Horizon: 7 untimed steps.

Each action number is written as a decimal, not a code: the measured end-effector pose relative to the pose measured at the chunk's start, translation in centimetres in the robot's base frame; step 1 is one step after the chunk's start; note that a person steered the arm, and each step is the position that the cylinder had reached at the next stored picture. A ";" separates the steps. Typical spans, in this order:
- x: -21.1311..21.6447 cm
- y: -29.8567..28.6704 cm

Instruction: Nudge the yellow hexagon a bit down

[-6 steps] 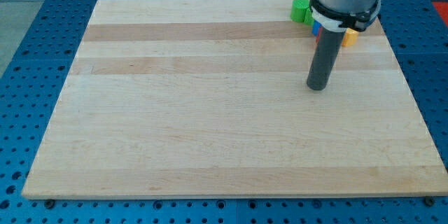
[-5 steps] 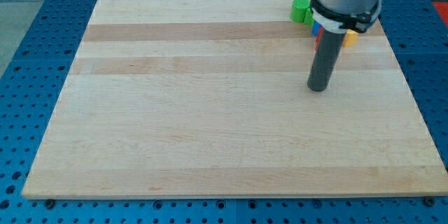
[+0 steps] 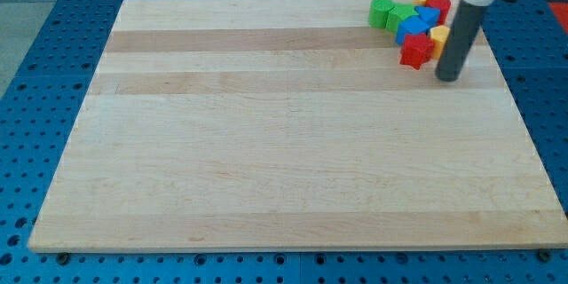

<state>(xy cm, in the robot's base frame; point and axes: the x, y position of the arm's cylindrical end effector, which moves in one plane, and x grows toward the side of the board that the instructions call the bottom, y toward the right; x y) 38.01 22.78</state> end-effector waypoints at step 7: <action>-10.1 3.6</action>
<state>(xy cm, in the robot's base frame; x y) 27.92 26.33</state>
